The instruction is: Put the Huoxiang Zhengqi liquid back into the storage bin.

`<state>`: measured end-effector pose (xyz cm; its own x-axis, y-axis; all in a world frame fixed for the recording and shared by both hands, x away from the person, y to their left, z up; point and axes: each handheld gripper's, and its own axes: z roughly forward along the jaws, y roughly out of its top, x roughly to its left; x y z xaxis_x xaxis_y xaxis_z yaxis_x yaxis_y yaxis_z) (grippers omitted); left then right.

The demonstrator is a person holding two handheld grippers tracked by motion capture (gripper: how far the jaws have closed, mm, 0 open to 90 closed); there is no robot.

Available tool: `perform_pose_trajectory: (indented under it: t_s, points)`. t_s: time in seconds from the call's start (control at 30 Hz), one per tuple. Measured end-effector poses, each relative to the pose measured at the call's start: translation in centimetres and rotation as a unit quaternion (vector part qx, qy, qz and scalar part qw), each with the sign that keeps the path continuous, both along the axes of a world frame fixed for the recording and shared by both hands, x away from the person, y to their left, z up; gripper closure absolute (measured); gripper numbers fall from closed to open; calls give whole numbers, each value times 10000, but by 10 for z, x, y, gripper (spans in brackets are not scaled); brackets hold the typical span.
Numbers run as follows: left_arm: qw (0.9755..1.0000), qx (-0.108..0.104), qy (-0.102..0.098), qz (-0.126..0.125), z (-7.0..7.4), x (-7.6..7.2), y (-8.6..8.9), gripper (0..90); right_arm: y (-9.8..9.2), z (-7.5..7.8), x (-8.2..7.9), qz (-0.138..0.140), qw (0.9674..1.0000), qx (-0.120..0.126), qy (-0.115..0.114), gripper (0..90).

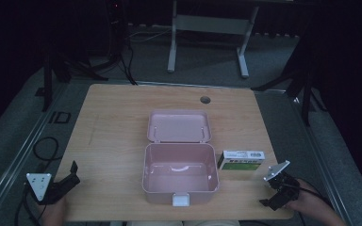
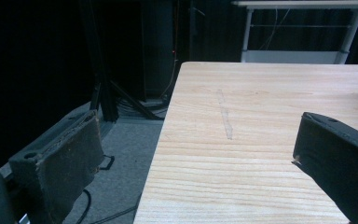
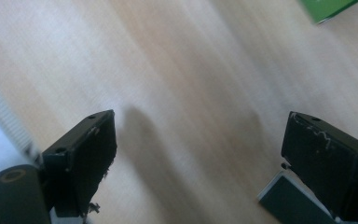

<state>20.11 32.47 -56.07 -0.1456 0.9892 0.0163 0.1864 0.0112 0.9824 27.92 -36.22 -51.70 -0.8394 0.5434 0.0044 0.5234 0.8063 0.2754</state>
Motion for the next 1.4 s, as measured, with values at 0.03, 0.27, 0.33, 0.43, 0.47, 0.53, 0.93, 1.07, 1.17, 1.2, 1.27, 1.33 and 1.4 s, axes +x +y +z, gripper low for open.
perform_pose_trajectory:
  t_s: [0.03,0.27,0.33,0.43,0.47,0.53,0.93,1.07,1.17,1.2,1.27,1.33,1.4]
  points:
    - [10000,0,0,0,0,0,0,16,0,0,0,0,10000,0,0,99]
    - [10000,-2,7,-25,0,0,0,16,11,6,3,370,9975,-554,249,132]
    - [10000,4,11,-29,0,0,0,16,14,7,3,485,9964,-616,311,132]
    - [10000,4,14,-32,0,0,0,16,19,8,2,665,9937,-827,364,132]
    - [10000,5,17,-33,0,0,0,16,20,8,2,727,9926,-890,381,132]
    - [10000,3,13,-36,0,0,0,16,23,10,1,815,9907,-1006,420,133]
    - [10000,3,18,-51,0,1,0,16,42,18,0,1483,9737,-1582,695,134]
    - [10000,6,21,-53,0,1,0,16,51,23,-2,1748,9700,-1587,587,140]
    - [10000,7,19,-61,0,1,0,16,57,26,-3,1890,9664,-1643,580,168]
    - [10000,2,20,-62,0,1,0,16,60,27,-3,1980,9644,-1647,593,171]
    - [10000,4,18,-66,0,1,0,16,65,28,-3,2059,9627,-1657,584,193]
    - [10000,2,18,-66,0,1,0,16,70,30,-3,2148,9610,-1652,547,197]
    - [10000,0,20,-69,0,1,0,16,75,31,-3,2253,9587,-1649,544,197]
